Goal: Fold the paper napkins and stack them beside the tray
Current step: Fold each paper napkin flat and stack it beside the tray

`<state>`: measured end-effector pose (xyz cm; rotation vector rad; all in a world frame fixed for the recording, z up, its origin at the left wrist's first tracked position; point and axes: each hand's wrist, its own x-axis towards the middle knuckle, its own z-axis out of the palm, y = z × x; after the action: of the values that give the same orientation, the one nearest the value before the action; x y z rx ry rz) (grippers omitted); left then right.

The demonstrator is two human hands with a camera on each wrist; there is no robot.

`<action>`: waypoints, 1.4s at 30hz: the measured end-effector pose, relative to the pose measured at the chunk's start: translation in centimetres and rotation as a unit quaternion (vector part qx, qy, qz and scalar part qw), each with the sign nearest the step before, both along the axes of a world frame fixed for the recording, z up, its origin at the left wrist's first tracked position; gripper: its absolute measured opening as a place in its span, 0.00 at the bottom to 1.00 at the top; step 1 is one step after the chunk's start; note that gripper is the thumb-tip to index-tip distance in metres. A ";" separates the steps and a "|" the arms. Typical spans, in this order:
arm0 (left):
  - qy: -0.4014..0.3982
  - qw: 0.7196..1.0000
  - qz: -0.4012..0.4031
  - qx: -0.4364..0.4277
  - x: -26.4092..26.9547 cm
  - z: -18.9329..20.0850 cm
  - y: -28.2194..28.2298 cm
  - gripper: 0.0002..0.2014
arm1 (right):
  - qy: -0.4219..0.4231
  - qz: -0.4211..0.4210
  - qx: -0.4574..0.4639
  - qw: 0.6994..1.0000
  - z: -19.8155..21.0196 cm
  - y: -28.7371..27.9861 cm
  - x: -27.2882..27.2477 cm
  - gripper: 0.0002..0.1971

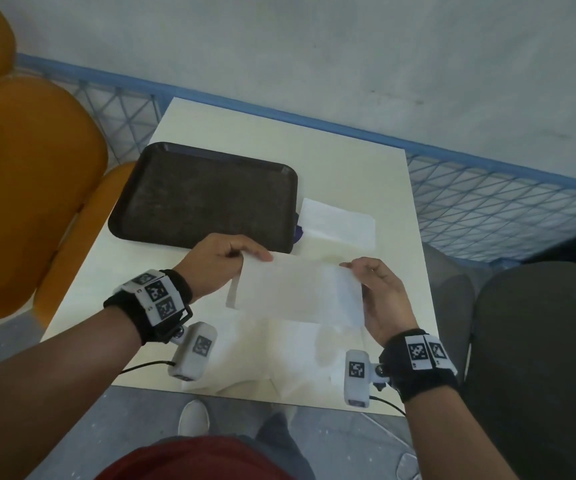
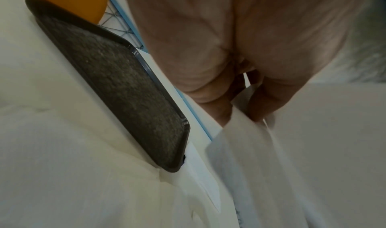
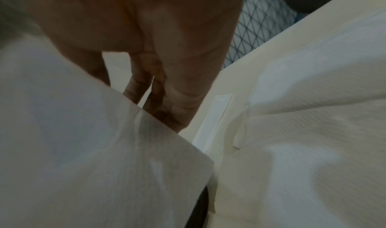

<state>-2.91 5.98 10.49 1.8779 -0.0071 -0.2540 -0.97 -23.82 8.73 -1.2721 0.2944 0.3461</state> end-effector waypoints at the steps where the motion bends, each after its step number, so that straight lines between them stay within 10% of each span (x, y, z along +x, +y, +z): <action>1: 0.000 1.000 -0.005 0.002 -0.2 -0.3 -0.1 0.18 | -0.012 -0.006 -0.029 0.999 -0.4 -0.2 -0.4 0.08; 7: 0.071 0.990 -0.045 0.116 -1.0 -4.8 0.4 0.20 | -0.027 0.004 -0.275 0.961 -4.2 -1.9 -1.9 0.10; 14: -0.006 0.922 -0.189 0.337 -3.2 -10.5 -5.2 0.28 | -0.099 0.160 -0.567 0.802 -9.6 -0.7 -2.8 0.20; 17: -0.023 0.877 -0.240 0.417 -3.8 -12.1 -7.4 0.31 | -0.154 0.275 -0.605 0.731 -10.5 2.4 -5.0 0.28; 23: -0.025 0.873 -0.227 0.431 -2.9 -13.2 -7.6 0.27 | -0.125 0.404 -0.628 0.653 -12.1 5.1 -6.0 0.33; 29: -0.002 0.888 -0.164 0.430 0.4 -13.1 -7.9 0.21 | -0.012 0.346 -0.655 0.672 -11.7 -0.1 -4.1 0.35; 42: -0.030 0.966 -0.020 0.257 3.7 -10.4 -7.4 0.09 | -0.195 0.314 -0.525 0.766 -8.7 -0.2 3.2 0.13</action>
<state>0.74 -1.39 0.13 2.4049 -0.0226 -0.2426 2.27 -24.05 0.06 -2.5270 -0.4008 0.4914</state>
